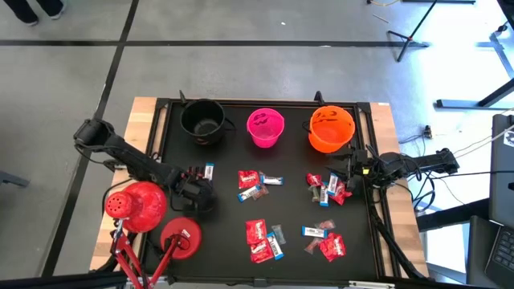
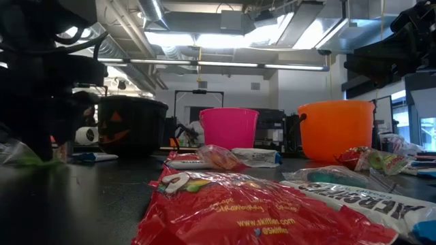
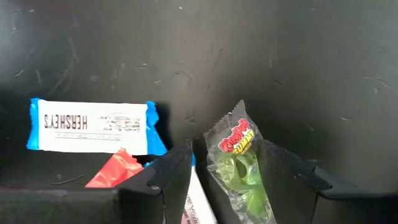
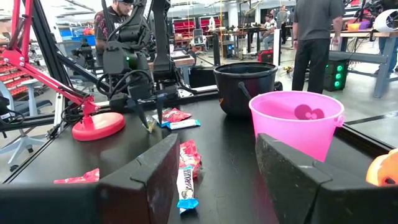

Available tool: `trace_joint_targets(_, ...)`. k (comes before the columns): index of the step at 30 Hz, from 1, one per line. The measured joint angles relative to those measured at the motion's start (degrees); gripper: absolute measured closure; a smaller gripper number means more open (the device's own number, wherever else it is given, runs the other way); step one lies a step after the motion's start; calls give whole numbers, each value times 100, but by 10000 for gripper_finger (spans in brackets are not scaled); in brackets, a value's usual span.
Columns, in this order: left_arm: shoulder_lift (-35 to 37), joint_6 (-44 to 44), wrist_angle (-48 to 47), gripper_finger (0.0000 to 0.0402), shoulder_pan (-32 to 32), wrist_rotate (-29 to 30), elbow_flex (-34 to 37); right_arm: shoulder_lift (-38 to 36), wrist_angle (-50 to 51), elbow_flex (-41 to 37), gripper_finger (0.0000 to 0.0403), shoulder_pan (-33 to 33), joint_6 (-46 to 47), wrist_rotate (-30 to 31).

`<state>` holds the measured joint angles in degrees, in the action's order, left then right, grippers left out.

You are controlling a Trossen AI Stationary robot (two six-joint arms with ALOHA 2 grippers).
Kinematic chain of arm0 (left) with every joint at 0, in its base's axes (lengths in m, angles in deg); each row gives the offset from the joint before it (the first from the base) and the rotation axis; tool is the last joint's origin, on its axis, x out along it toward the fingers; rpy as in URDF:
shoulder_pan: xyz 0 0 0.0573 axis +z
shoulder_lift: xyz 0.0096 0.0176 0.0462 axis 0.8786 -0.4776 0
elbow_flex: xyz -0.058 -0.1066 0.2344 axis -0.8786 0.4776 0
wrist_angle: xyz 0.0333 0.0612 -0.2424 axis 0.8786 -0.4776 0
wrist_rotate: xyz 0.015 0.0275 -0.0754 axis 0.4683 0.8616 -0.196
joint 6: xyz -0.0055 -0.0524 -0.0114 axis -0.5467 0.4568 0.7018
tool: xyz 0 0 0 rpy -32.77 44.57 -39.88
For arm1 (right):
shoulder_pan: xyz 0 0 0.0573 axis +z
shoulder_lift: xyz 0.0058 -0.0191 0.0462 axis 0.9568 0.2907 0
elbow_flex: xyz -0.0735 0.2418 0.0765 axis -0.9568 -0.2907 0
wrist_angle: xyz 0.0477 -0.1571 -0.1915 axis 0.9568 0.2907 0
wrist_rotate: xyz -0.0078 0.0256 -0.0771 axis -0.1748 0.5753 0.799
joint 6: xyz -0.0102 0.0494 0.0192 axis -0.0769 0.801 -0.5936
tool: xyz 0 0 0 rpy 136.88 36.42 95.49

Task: Organize candy in baskets
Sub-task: Put the transparent candy into the pink buckets

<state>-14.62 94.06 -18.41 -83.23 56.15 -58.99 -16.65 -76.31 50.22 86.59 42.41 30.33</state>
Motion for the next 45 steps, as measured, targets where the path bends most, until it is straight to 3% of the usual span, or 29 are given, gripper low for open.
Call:
trace_joint_targets(4,0,0,0,258,0,-77,2,1,0,-1,189,-1,0,0)
trace_joint_targets(15,75,8,22,395,0,-371,2,2,0,-2,189,0,0,2)
trace_joint_targets(21,454,-21,84,400,0,-352,-137,2,0,0,189,-1,0,1)
trace_joint_targets(24,722,-109,98,400,0,-23,-430,2,0,0,189,-2,0,2)
trace_joint_targets(33,1180,-1497,658,401,233,792,-1181,0,0,-1,189,0,0,0)
trace_joint_targets(37,1184,-2124,1403,401,648,648,-1193,2,0,-1,189,-1,0,1)
trace_joint_targets(45,1059,-2824,2692,401,1756,-241,-1167,2,0,-2,189,0,0,0)
